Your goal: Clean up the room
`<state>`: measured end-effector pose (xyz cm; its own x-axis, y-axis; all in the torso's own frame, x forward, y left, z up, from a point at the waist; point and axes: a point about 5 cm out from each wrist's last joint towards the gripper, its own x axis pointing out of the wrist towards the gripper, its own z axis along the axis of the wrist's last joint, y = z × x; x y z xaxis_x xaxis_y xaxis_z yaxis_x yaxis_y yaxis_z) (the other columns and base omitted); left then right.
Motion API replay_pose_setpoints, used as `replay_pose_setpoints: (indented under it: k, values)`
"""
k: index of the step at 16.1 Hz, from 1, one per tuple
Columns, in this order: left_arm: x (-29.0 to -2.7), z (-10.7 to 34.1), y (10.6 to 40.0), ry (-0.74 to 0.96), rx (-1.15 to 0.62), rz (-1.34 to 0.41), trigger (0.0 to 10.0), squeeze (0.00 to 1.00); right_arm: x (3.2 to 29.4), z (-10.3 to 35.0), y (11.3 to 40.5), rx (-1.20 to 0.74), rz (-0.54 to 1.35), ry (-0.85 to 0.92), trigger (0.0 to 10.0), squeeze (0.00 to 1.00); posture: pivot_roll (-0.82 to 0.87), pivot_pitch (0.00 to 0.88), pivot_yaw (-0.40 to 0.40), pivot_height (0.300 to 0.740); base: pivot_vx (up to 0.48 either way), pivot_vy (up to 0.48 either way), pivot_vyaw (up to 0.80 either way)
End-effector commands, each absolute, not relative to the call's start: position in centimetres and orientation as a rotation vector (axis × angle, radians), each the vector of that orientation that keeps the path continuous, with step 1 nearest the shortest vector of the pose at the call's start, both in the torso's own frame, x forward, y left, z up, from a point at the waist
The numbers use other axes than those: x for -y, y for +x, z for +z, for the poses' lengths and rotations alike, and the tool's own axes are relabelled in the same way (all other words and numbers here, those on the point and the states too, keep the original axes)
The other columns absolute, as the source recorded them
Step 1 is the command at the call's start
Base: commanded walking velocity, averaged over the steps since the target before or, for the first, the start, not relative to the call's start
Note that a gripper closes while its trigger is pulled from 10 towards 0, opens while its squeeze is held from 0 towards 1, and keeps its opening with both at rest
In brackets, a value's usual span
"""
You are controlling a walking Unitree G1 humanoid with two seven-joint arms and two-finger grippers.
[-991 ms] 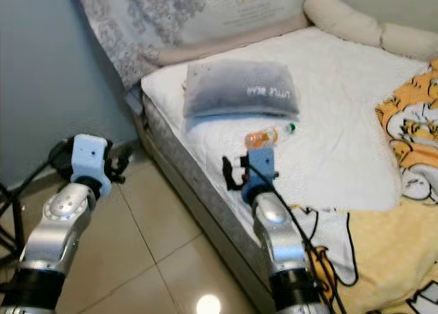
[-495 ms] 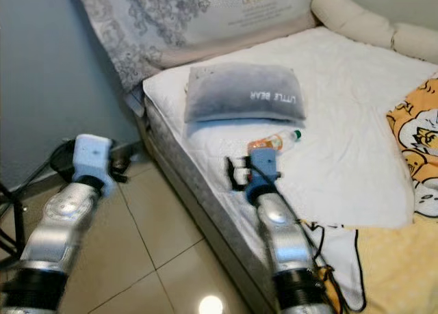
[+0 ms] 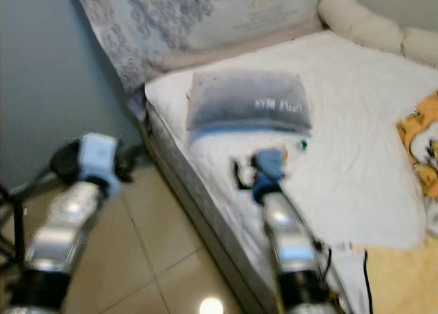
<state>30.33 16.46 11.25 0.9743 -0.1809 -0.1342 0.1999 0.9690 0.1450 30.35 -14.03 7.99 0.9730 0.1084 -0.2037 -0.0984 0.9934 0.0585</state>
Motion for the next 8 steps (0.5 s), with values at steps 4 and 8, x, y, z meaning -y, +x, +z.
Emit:
replay_pose_setpoints:
  k: [4,8]
  values:
    - [-17.53,11.8,30.5,0.18,-0.112,-0.167,10.0,0.0,13.16,8.66,30.63,-0.179,0.129,0.072,10.0,0.0,-0.05,0.0,0.032,0.74,0.302,0.0,0.0]
    - [-17.49,11.79,30.49,0.179,-0.113,-0.167,10.0,0.0,13.15,8.59,30.64,-0.187,0.128,0.079,10.0,0.0,-0.05,0.0,0.032,0.74,0.301,0.0,0.0]
